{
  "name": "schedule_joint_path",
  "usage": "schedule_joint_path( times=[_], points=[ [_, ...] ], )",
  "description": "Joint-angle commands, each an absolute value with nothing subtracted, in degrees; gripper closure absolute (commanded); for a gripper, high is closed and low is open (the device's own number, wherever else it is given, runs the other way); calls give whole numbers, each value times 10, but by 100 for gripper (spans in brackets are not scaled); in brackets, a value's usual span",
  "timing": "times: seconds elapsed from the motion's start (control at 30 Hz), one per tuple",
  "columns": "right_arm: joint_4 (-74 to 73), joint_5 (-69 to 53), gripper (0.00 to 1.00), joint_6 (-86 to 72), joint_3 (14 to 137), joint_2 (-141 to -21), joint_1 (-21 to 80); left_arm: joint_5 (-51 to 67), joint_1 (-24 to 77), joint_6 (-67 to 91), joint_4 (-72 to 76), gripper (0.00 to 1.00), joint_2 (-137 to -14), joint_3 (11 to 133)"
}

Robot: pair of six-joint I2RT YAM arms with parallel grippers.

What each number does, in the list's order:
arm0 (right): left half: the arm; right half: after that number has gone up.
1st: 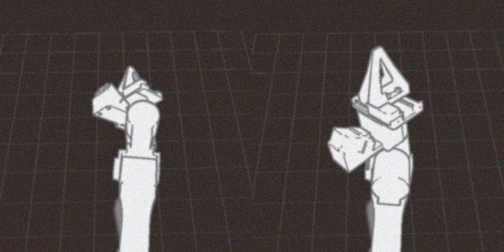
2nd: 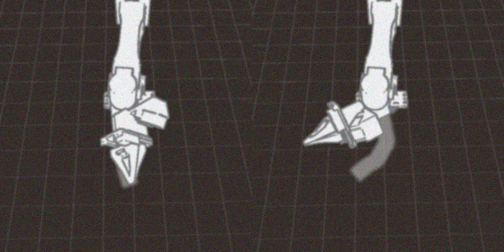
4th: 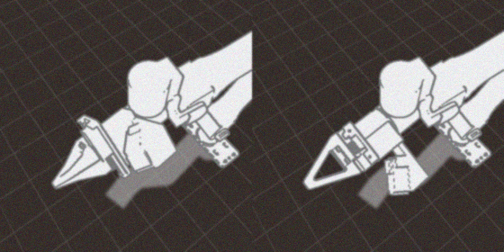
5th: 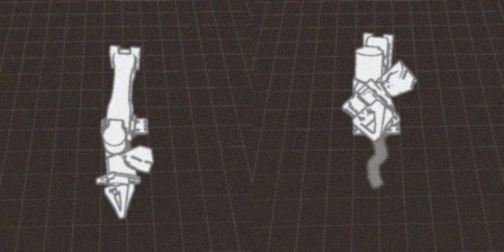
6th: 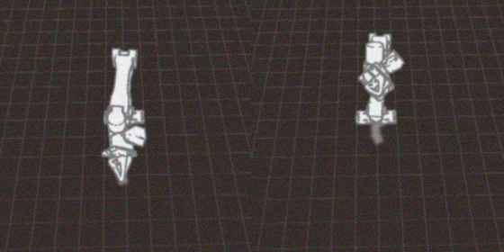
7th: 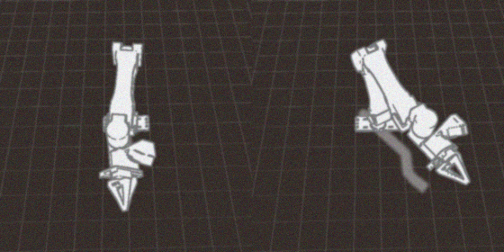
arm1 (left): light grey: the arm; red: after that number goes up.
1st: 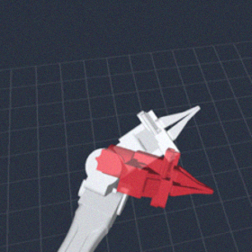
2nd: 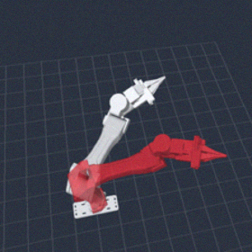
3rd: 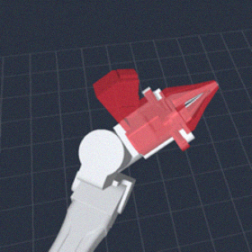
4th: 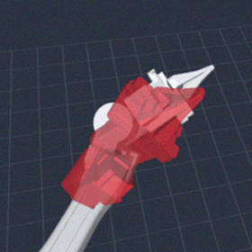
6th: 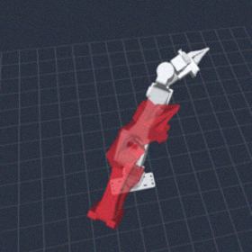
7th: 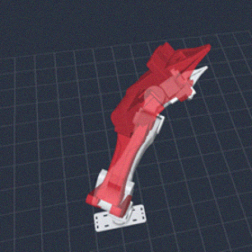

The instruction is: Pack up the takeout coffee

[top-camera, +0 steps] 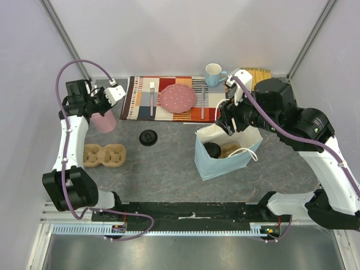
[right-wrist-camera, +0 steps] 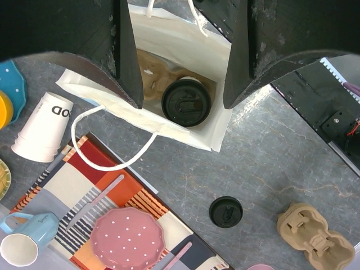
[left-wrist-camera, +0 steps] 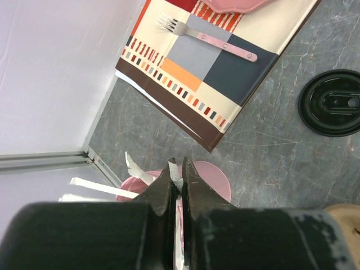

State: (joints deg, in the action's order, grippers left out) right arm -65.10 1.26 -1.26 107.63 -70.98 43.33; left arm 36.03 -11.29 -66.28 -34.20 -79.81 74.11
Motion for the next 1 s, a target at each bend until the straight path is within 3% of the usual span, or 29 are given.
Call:
schedule_joint_path(
  times=[0.0, 0.37, 0.57, 0.83, 0.97],
  points=[
    [-630, 2, 34, -15, 1081, -711, 432, 371, -115, -614, -341, 98, -778, 777],
    [-626, -15, 33, -6, 1084, -727, 432, 320, -115, -552, -372, 98, -769, 871],
    [-621, -4, 33, -15, 1088, -727, 432, 343, -115, -431, -372, 98, -769, 968],
    [-595, 115, 33, -79, 1121, -744, 432, 506, -105, -140, -323, 98, -766, 1075],
    [-565, 270, 30, -108, 1139, -742, 425, 511, -26, -38, -294, 98, -765, 1088]
  ],
)
